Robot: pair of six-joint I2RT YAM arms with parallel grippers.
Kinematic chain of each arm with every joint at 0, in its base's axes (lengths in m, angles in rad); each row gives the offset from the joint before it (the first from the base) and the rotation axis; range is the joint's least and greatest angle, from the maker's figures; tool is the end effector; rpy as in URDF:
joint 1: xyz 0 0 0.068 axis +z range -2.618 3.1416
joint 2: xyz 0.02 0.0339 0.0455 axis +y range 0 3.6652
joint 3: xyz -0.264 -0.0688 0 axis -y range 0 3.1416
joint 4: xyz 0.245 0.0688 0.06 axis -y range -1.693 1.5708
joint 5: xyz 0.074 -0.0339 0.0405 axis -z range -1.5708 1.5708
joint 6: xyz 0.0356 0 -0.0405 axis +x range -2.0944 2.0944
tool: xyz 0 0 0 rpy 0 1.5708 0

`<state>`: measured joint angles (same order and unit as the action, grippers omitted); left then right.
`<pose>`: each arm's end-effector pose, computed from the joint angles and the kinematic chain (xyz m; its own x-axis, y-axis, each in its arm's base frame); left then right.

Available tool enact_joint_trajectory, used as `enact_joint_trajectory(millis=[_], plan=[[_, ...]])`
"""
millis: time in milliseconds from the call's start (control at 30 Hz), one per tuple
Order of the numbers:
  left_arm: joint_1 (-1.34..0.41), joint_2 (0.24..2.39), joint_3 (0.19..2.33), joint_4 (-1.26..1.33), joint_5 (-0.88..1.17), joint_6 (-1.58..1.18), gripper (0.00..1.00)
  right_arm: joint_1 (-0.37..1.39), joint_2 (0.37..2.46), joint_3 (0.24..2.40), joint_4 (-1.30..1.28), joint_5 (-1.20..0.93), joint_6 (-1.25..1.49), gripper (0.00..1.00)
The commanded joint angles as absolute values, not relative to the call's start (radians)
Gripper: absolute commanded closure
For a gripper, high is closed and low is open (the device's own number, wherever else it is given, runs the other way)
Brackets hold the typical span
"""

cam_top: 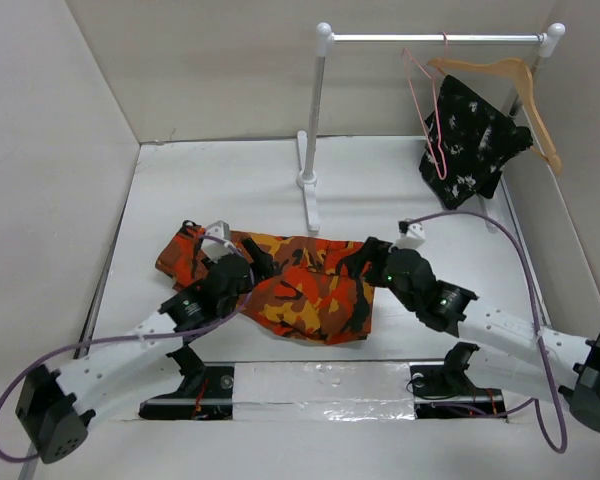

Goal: Place the trousers on the hanger
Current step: Fold the trousers at the center of the board.

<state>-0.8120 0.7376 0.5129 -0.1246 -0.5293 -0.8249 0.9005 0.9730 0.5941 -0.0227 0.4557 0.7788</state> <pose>0.1336 -0.1148 0.2591 -0.3801 -0.5205 -0.7646 0.0306 0.8191 -0.5729 0.1482 0.1617 0.2554 -0.4904 0.3968 -0.7760 -0.1512 0.8381 0.5241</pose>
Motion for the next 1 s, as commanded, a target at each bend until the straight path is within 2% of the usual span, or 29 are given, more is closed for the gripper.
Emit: enact_joint_trajectory(millis=[0,100,200,267,333,400,433,533,600,800,833,867,900,967], plan=[[-0.84,0.828,0.479,0.061,-0.512,-0.83,0.31,0.792,0.921,0.457,-0.057,0.396,0.815,0.12],[-0.85,0.906,0.463,0.051,-0.558,-0.851,0.31,0.666,0.91,0.382,0.044,0.26,0.781,0.13],[-0.85,0.928,0.427,0.031,-0.568,-0.885,0.32,0.571,1.009,0.37,0.144,0.152,0.746,0.2],[-0.85,0.91,0.378,0.043,-0.549,-0.9,0.32,0.534,1.08,0.408,0.167,0.109,0.736,0.31],[-0.85,0.89,0.33,0.043,-0.537,-0.933,0.32,0.496,1.181,0.423,0.244,0.071,0.713,0.51],[-0.85,0.842,0.296,0.04,-0.526,-0.968,0.32,0.444,1.265,0.457,0.323,0.01,0.706,0.55],[-0.85,0.825,0.264,0.032,-0.522,-0.98,0.32,0.428,1.291,0.466,0.345,0.008,0.703,0.6],[-0.859,0.761,0.218,0.003,-0.509,-1.023,0.32,0.361,1.389,0.523,0.393,-0.064,0.687,0.96],[-0.859,0.72,0.196,-0.02,-0.499,-1.048,0.32,0.33,1.423,0.557,0.387,-0.075,0.681,1.0],[-0.868,0.667,0.176,-0.061,-0.466,-1.104,0.3,0.267,1.523,0.715,0.335,-0.113,0.661,1.0],[-0.868,0.669,0.176,-0.066,-0.466,-1.111,0.3,0.267,1.525,0.732,0.318,-0.12,0.634,0.94],[-0.879,0.669,0.178,-0.064,-0.472,-1.115,0.3,0.281,1.507,0.745,0.296,-0.117,0.624,0.81],[-0.879,0.67,0.182,-0.058,-0.477,-1.114,0.3,0.29,1.487,0.744,0.246,-0.114,0.605,0.46],[-0.905,0.676,0.199,-0.048,-0.501,-1.108,0.3,0.32,1.419,0.71,0.204,-0.094,0.601,0.17]])
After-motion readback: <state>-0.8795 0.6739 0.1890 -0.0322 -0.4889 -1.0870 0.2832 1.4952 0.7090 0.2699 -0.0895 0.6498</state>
